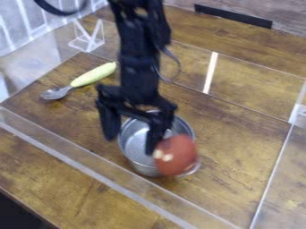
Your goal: Remove the mushroom from the silver pot and put it on the table
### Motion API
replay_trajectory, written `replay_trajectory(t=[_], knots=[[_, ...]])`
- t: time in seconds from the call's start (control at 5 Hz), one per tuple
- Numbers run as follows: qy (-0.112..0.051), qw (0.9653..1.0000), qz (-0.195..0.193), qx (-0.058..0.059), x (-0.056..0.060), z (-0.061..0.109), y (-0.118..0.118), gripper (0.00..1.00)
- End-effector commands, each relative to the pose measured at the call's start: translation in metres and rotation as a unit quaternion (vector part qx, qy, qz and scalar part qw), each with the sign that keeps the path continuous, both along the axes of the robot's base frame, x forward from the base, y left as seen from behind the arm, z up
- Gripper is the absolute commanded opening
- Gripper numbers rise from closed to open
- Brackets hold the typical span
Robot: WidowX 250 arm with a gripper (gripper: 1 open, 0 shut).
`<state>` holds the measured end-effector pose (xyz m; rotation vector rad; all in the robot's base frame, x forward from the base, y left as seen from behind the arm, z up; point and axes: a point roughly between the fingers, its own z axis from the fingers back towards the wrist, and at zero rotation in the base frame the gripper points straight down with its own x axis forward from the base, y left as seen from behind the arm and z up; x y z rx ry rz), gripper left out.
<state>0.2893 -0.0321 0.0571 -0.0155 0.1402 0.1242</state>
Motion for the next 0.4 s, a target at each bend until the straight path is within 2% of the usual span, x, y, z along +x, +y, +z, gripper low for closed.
replay_trajectory(t=[0.0,0.2], knots=[[-0.041,0.9989,0.02,-0.004,0.025,0.001,-0.019,1.0],[-0.044,0.9988,0.022,-0.005,0.035,-0.011,-0.024,1.0]])
